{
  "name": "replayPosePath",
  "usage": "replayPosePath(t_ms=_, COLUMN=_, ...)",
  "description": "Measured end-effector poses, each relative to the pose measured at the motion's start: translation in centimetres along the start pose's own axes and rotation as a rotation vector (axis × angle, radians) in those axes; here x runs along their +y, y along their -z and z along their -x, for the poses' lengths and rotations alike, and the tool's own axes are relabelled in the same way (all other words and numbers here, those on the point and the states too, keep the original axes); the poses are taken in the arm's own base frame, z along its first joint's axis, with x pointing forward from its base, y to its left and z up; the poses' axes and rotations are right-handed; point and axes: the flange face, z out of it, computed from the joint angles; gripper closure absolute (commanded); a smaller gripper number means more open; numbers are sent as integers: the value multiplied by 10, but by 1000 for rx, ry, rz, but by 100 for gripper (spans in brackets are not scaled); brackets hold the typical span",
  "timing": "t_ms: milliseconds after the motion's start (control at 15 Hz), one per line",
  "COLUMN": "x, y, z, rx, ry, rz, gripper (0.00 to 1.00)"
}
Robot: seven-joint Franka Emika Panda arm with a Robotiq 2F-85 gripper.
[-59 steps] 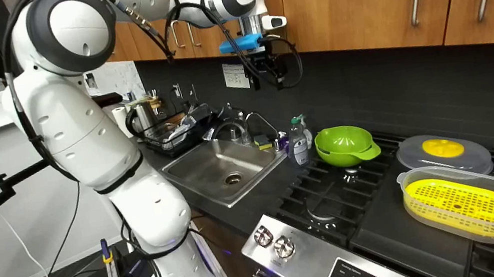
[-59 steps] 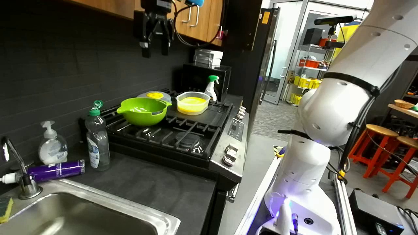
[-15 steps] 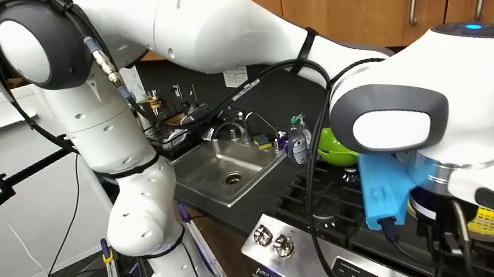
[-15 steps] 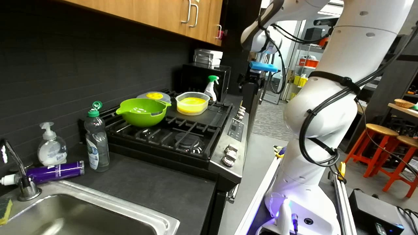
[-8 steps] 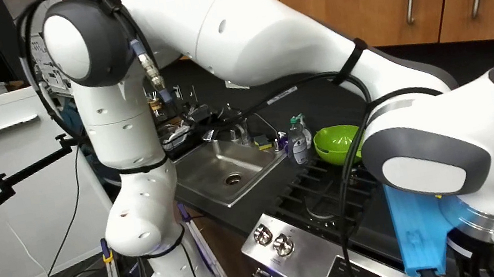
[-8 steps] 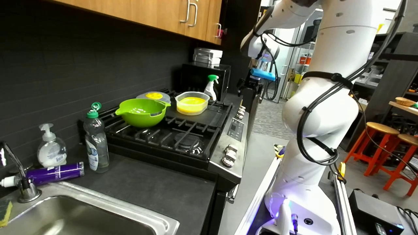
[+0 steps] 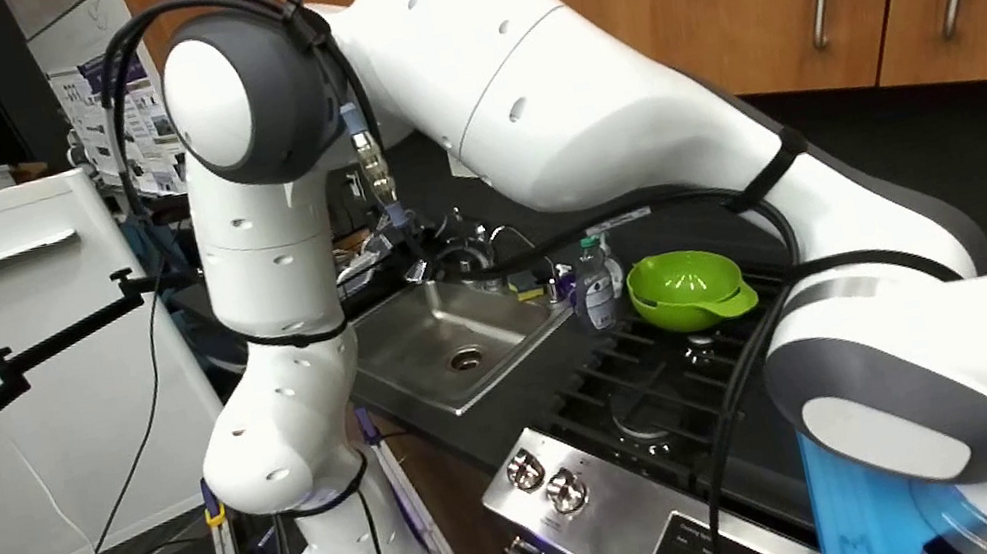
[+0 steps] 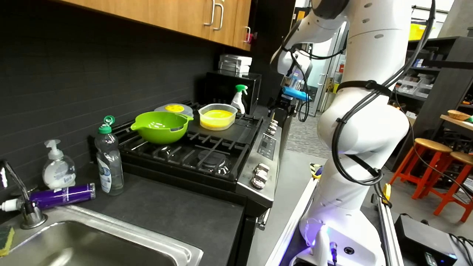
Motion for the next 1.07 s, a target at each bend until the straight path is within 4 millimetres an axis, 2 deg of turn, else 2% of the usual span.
replayPosePath(t_ms=200, x=34, y=-13, z=-2, rx=-15, ry=-51, rz=1, gripper=0)
replayPosePath(t_ms=333, x=39, y=-20, z=-5, rx=-24, ry=-58, rz=8, gripper=0)
replayPosePath(t_ms=867, x=24, y=-27, z=-11, rx=-11, ry=-22, rz=22, gripper=0)
replayPosePath(t_ms=1067, x=14, y=-29, z=-16, rx=20, ry=73, rz=58, gripper=0)
